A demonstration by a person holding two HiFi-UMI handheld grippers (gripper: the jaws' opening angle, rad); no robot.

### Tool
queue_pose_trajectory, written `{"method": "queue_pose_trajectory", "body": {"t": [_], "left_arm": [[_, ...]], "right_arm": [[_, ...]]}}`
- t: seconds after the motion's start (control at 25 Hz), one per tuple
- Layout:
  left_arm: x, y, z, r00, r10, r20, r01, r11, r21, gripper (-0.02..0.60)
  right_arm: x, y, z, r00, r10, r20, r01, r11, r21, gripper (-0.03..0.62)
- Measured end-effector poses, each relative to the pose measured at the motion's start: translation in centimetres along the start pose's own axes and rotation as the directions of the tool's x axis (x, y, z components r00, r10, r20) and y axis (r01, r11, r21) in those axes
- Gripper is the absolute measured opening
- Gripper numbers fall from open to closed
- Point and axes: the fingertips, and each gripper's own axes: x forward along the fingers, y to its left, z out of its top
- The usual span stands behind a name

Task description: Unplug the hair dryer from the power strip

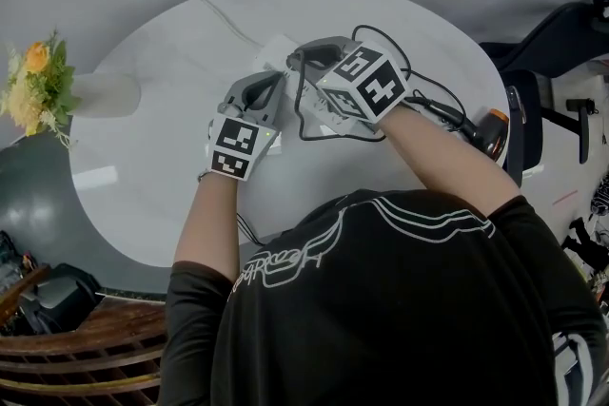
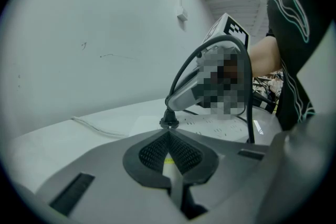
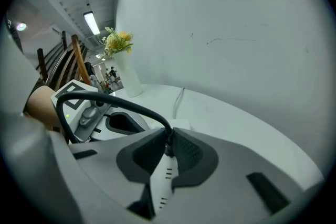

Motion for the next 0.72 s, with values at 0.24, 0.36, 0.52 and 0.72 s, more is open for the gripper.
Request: {"method": "queue_pose_trajectory", "body": {"t": [0.24, 0.36, 0.52, 0.72], "left_arm": [[0.07, -0.01, 0.07, 1.0, 0.002, -0.001, -0.002, 1.0, -0.004, 0.002], [0.04, -0.06, 0.06, 1.0, 0.0, -0.001, 0.0, 1.0, -0.006, 0.002], [0.12, 0.03, 0.1, 1.0, -0.012, -0.006, 0.012, 1.0, -0.014, 0.002], [0.07, 0.06, -0.02, 1.0, -0.015, -0.008, 0.015, 1.0, -0.02, 0.002]], "right_arm": [[0.01, 0.4, 0.13, 0.999, -0.046, -0.011, 0.045, 0.997, -0.069, 0.026], [0.04, 0.71, 0.1, 0.998, -0.065, -0.017, 0.063, 0.991, -0.117, 0.026], [0.07, 0.05, -0.07, 1.0, -0.019, -0.015, 0.019, 0.999, -0.032, 0.026], [-0.02, -0.18, -0.05, 1.0, 0.016, -0.004, -0.015, 0.998, 0.059, 0.026]]}}
